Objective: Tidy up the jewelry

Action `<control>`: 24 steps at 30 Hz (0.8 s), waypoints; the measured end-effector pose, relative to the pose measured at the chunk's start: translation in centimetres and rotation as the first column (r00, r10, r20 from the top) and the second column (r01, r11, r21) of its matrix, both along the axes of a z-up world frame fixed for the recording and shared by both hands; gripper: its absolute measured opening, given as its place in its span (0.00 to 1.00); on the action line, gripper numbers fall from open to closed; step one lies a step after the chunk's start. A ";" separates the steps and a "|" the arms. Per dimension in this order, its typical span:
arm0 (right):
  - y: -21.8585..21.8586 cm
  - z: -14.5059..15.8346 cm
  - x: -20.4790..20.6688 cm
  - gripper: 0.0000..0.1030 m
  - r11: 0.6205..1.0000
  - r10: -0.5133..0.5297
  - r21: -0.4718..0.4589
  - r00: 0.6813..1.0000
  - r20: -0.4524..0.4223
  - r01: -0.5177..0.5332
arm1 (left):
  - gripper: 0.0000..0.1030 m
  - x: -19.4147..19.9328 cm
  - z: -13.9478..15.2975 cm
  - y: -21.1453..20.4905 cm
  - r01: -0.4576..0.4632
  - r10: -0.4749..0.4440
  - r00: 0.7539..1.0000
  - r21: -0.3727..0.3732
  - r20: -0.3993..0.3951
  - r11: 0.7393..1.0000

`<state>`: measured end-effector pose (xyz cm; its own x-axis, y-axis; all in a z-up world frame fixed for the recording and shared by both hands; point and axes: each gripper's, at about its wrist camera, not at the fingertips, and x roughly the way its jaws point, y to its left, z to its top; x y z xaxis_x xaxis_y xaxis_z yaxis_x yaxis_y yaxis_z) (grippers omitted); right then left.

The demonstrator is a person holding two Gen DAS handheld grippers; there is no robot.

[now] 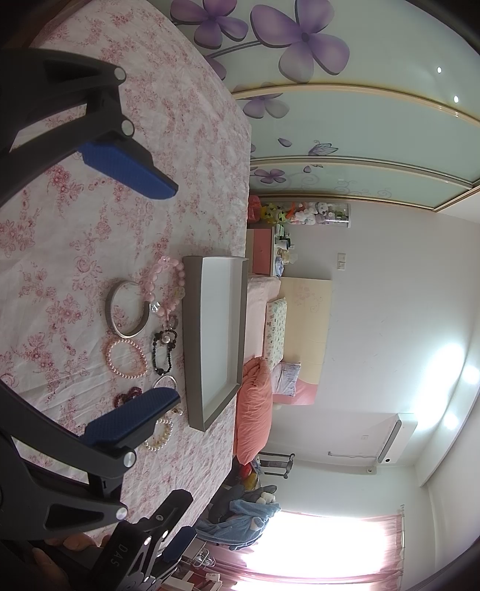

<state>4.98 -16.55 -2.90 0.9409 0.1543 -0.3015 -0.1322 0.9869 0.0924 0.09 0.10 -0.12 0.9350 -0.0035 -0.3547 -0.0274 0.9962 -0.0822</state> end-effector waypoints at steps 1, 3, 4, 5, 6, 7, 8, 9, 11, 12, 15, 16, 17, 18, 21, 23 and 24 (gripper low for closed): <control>0.0 -0.1 0.0 0.98 1.000 0.000 0.000 1.000 -0.001 0.000 | 0.96 0.0 0.0 0.0 0.000 0.000 1.000 0.000 0.000 1.000; 0.0 0.0 0.0 0.98 1.000 0.000 0.000 1.000 -0.002 0.000 | 0.96 0.0 0.0 0.0 0.000 0.000 1.000 0.000 -0.001 1.000; 0.0 -0.1 0.1 0.98 1.000 0.000 0.000 1.000 -0.004 0.000 | 0.96 0.0 0.0 0.0 0.000 0.000 1.000 0.000 -0.001 1.000; -0.1 -0.1 0.1 0.98 1.000 0.000 0.002 1.000 -0.007 0.000 | 0.96 0.0 -0.1 -0.4 0.000 0.000 1.000 0.000 -0.003 1.000; -0.1 -0.2 0.1 0.98 1.000 -0.001 0.004 1.000 -0.013 0.001 | 0.96 0.1 -0.2 -0.4 0.000 0.000 1.000 0.000 -0.007 1.000; -0.2 -0.3 0.2 0.98 1.000 -0.003 0.005 1.000 -0.020 0.003 | 0.96 0.1 -0.3 -0.3 -0.001 0.001 1.000 -0.001 -0.012 1.000; -0.3 -0.4 0.4 0.98 1.000 -0.005 0.007 1.000 -0.031 0.005 | 0.96 0.2 -0.4 -0.3 -0.002 0.002 1.000 -0.002 -0.017 1.000; -0.4 -0.5 0.6 0.98 1.000 -0.007 0.008 0.999 -0.042 0.007 | 0.96 0.4 -0.6 -0.3 -0.005 0.005 1.000 -0.003 -0.028 1.000; -0.6 -0.8 1.4 0.98 1.000 -0.011 0.006 0.997 -0.072 0.011 | 0.96 1.3 -1.7 -0.6 -0.008 0.008 0.999 -0.003 -0.052 1.000; -0.8 -1.0 1.9 0.98 1.000 -0.013 0.004 0.996 -0.091 0.014 | 0.96 1.6 -1.9 -0.5 -0.010 0.009 0.998 -0.005 -0.066 1.000; -1.5 -1.8 3.8 0.98 1.000 -0.021 0.017 0.985 -0.169 0.025 | 0.96 2.5 -2.4 -0.2 -0.013 0.011 0.994 -0.010 -0.111 1.000; -1.8 -2.1 4.6 0.98 0.999 -0.023 0.025 0.979 -0.201 0.028 | 0.96 2.9 -2.6 0.0 -0.010 0.009 0.992 -0.012 -0.129 1.000; -2.0 -2.4 5.2 0.95 0.999 -0.026 0.030 0.973 -0.228 0.034 | 0.96 3.3 -2.8 0.1 -0.009 0.007 0.989 -0.014 -0.146 1.000; -2.3 -2.7 5.9 0.87 0.999 -0.029 0.032 0.966 -0.256 0.039 | 0.96 3.7 -3.0 0.2 -0.008 0.006 0.986 -0.015 -0.164 1.000; -3.0 -3.8 8.5 0.66 0.998 -0.050 0.026 0.930 -0.365 0.064 | 0.96 4.9 -3.7 0.5 -0.005 0.000 0.978 -0.021 -0.211 1.000; -3.5 -4.5 10.1 0.57 0.996 -0.061 0.029 0.902 -0.428 0.082 | 0.96 5.6 -4.3 0.6 -0.002 -0.003 0.972 -0.021 -0.234 1.000; -3.7 -4.9 10.9 0.51 0.995 -0.072 0.025 0.886 -0.457 0.094 | 0.96 5.8 -4.4 0.5 -0.002 -0.003 0.970 -0.018 -0.244 1.000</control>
<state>15.86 -20.29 -7.84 0.7117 0.1053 -0.6945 0.0176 0.9857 0.1674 5.92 0.64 -4.56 0.8200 -0.0127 -0.5722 -0.0483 0.9947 -0.0913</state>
